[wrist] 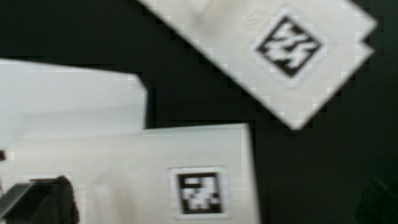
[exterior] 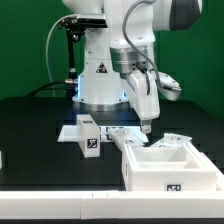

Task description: Assemble cabinet

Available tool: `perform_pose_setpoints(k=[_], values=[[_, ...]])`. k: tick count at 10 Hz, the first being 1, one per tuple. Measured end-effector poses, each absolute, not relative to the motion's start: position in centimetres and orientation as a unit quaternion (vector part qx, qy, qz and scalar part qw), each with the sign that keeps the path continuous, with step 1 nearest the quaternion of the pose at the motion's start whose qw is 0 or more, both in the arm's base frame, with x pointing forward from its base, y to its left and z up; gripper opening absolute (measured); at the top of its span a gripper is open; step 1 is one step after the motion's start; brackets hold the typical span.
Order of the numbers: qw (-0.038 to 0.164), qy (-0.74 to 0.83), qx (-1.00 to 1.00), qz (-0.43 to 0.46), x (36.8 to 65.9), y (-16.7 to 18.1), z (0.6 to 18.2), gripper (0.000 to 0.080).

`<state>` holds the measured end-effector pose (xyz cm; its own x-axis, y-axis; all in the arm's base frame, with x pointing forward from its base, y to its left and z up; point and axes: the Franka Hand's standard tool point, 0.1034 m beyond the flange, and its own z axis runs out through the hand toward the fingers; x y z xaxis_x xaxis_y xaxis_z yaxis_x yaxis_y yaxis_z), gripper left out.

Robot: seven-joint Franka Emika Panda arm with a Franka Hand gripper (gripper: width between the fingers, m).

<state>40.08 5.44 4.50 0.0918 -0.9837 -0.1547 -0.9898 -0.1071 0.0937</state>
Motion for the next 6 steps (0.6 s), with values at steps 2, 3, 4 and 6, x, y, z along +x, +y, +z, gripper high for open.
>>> perform_pose_setpoints(k=[2,3,4,6], values=[[0.010,0.668,-0.739,0.089,39.1,5.1,3.7,0.0797],[0.007,0.672,-0.735,0.091,38.6,5.0,3.2,0.0797],[0.003,0.669,-0.737,0.093,38.3,5.3,2.9,0.0797],[-0.005,0.658,-0.747,0.096,37.8,4.6,1.9,0.0797]])
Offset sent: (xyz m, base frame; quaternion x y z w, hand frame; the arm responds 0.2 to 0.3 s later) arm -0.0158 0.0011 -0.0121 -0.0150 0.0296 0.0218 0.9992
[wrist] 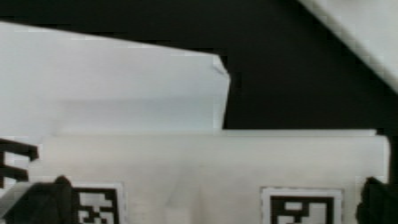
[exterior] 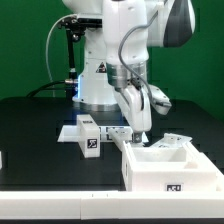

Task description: Assemble cabinet

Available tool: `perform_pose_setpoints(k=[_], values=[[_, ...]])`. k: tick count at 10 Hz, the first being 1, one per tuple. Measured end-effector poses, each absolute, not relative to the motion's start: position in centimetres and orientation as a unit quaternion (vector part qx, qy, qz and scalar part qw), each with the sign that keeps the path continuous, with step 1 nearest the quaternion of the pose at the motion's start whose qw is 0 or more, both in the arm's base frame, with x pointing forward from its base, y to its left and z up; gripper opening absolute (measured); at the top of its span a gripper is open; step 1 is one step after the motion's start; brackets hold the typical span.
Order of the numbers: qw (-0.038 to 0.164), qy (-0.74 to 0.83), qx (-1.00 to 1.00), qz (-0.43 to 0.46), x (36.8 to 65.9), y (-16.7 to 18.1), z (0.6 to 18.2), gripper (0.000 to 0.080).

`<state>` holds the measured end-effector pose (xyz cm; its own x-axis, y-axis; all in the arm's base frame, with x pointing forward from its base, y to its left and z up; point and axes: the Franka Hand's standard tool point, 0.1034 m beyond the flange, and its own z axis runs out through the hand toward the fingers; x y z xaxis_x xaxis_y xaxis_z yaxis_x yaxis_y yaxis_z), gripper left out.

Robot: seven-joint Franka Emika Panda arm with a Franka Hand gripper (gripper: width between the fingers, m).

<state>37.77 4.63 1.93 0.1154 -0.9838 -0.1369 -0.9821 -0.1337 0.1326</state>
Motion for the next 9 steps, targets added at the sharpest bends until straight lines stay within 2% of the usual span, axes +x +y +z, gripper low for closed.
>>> perform_pose_setpoints(k=[5,7,8,9], values=[[0.002,-0.647,0.758,-0.087,38.28,4.22,1.42,0.0797],[0.002,-0.646,0.759,-0.087,38.26,4.25,1.40,0.0524],[0.002,-0.645,0.759,-0.088,38.25,4.26,1.39,0.0524],[0.002,-0.644,0.760,-0.088,38.24,4.27,1.39,0.0346]])
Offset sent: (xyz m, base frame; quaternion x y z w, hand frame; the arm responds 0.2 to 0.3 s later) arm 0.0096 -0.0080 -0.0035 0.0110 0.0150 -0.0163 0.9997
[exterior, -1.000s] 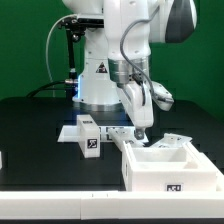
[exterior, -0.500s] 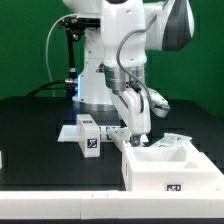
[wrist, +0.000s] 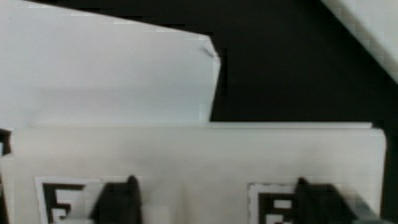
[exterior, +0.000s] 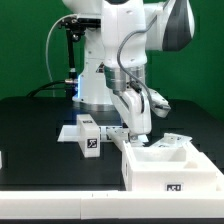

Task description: Assemble cabinet

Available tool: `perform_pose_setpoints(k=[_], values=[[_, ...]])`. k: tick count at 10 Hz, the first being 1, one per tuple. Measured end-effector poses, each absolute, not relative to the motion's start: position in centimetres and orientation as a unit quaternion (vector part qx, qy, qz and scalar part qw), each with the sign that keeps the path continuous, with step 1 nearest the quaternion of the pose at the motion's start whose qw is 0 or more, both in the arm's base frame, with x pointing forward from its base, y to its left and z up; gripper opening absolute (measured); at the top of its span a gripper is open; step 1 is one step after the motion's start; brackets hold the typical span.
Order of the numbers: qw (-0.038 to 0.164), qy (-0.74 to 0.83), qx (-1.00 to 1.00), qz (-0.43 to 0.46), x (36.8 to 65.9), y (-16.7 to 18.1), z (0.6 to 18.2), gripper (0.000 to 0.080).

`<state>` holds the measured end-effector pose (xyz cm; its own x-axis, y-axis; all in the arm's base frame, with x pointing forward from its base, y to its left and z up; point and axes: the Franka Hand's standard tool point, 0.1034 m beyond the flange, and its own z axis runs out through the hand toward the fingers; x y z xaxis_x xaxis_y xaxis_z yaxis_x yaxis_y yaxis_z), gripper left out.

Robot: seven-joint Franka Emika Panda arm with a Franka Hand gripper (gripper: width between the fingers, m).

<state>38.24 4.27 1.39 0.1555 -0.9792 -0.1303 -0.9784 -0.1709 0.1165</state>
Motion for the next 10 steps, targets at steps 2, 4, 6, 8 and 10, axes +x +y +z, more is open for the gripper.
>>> perform_pose_setpoints(k=[2,4,6,8,10], values=[[0.002,-0.642,0.761,-0.088,38.2,4.3,1.4,0.0165],[0.001,-0.641,0.763,-0.087,38.4,4.3,1.5,0.0068],[-0.001,-0.649,0.754,-0.102,38.3,5.4,2.6,0.0068],[0.002,-0.658,0.743,-0.126,38.2,7.9,5.0,0.0067],[-0.011,-0.664,0.737,-0.124,39.7,9.0,6.2,0.0067]])
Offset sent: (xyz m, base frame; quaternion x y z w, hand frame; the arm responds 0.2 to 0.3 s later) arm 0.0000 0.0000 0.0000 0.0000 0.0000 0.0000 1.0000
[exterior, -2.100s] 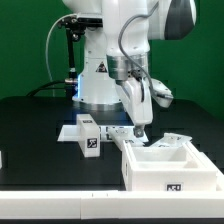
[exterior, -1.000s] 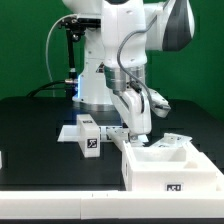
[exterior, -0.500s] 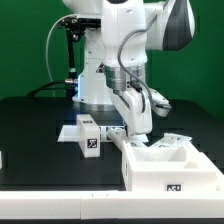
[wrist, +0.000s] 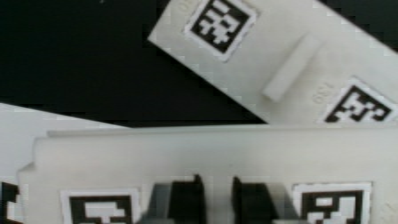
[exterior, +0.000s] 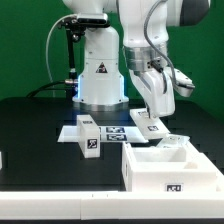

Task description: Assemble cabinet

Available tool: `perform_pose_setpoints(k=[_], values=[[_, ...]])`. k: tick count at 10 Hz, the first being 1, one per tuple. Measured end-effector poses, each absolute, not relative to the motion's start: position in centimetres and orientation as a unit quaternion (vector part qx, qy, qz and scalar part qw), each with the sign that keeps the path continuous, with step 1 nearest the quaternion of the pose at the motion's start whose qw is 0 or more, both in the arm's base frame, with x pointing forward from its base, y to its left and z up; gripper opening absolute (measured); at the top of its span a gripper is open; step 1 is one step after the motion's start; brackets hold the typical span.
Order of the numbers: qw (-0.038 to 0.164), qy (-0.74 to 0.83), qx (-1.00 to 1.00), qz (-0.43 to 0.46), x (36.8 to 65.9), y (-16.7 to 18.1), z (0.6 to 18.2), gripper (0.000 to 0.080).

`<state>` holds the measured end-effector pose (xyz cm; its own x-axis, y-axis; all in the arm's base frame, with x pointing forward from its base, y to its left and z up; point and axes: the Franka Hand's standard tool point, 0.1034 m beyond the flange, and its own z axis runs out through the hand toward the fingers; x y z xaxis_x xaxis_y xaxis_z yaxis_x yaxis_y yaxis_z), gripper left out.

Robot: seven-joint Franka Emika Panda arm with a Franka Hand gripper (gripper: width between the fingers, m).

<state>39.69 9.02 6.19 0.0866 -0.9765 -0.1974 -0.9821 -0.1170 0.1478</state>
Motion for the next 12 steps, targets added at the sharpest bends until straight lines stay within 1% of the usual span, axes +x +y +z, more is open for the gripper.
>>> perform_pose_setpoints(k=[1,4,5,6,7,8,9,10,12], values=[[0.026,0.667,-0.735,0.118,40.2,9.0,6.2,0.0067],[0.026,0.667,-0.735,0.119,40.2,9.0,6.2,0.0067],[0.019,0.667,-0.734,0.125,40.7,9.5,6.6,0.0067],[0.010,0.652,-0.745,0.137,42.1,9.8,7.4,0.0067],[0.034,0.645,-0.753,0.126,43.7,9.3,7.9,0.0067],[0.055,0.655,-0.748,0.095,44.0,8.9,7.7,0.0067],[0.067,0.655,-0.749,0.075,43.6,8.7,7.5,0.0067],[0.064,0.653,-0.749,0.087,43.4,9.0,7.4,0.0067],[0.062,0.663,-0.741,0.091,44.2,8.5,7.3,0.0067]])
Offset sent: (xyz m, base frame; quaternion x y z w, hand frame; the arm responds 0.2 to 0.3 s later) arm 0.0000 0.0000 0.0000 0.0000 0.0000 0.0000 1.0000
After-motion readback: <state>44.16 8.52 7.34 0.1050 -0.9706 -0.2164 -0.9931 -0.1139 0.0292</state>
